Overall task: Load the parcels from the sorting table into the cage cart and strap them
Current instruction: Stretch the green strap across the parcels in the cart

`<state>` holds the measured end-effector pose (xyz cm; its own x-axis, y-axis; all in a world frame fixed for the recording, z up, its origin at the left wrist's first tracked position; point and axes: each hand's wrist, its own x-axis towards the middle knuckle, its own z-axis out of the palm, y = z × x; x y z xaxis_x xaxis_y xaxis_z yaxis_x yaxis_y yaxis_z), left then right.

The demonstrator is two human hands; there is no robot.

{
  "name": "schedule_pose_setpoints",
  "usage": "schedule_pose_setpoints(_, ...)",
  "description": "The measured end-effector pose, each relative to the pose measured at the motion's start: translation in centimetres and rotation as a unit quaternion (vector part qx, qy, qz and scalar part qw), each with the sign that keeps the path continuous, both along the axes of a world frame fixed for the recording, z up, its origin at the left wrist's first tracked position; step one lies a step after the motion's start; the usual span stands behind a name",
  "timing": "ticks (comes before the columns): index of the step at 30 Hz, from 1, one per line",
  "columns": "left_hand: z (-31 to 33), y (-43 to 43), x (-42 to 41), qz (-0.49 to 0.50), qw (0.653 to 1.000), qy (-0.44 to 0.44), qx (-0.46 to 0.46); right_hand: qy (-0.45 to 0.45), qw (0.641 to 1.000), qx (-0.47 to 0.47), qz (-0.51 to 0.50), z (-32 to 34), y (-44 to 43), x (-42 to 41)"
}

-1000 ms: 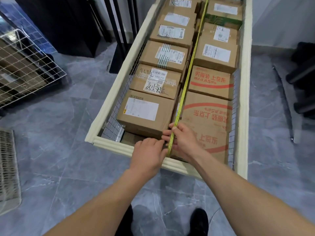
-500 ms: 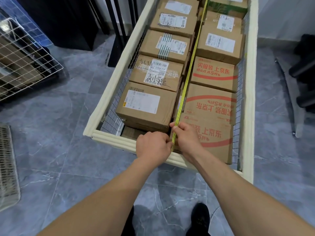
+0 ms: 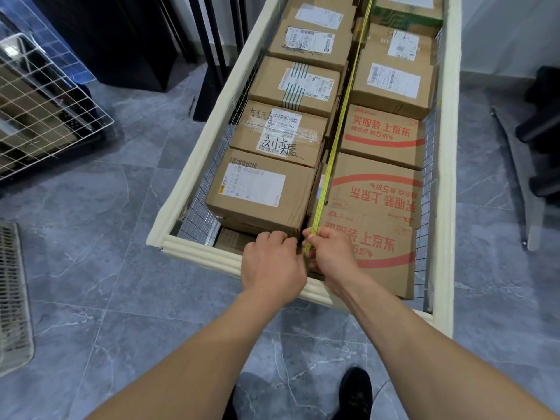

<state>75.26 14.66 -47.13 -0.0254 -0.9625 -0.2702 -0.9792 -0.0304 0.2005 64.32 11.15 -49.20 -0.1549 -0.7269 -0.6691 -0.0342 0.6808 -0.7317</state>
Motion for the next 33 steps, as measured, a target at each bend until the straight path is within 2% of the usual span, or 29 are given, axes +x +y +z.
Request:
schedule_pose_setpoints(6,-1.2,2.0,1.0,-0.008,0.979,0.128,-0.159,-0.035,0.999,0.02,-0.001,0.5,0.2,-0.2)
schedule_pose_setpoints(10,-2.5,7.3,2.5,-0.026,0.941,0.224,-0.251,0.0,1.0,0.028,0.013,0.4,0.0,0.1)
schedule_pose_setpoints(12,-3.3,10.8,2.8,-0.017,0.928,0.258,-0.269,0.018,0.999,0.026,0.024,0.2,-0.1,0.3)
schedule_pose_setpoints(14,-4.3,13.2,2.5,0.054,0.93,0.28,-0.23,0.035,0.998,0.025,0.035,0.1,-0.1,0.5)
schedule_pose_setpoints(16,-5.4,13.9,2.1,0.174,0.921,0.324,-0.128,0.04,0.998,0.023,0.045,0.1,0.0,0.5)
schedule_pose_setpoints(18,-6.7,12.9,1.8,0.245,0.905,0.347,-0.024,0.017,0.999,0.026,0.039,0.3,0.1,0.5)
schedule_pose_setpoints(20,-7.6,11.3,1.7,0.271,0.898,0.345,0.035,-0.003,0.999,0.03,0.032,0.5,0.2,0.6)
schedule_pose_setpoints(22,-8.1,9.9,1.6,0.288,0.887,0.355,0.057,-0.007,0.999,0.033,0.034,0.7,0.3,0.6)
schedule_pose_setpoints(26,-9.7,8.3,1.5,0.311,0.851,0.405,0.122,0.0,0.999,0.021,0.043,0.8,0.3,0.9)
schedule_pose_setpoints(30,-10.1,8.6,1.2,0.324,0.811,0.467,0.138,0.009,0.999,0.017,0.048,0.7,0.4,0.9)
schedule_pose_setpoints(33,-9.6,9.0,0.9,0.323,0.799,0.484,0.152,0.014,0.998,0.018,0.051,0.7,0.5,0.9)
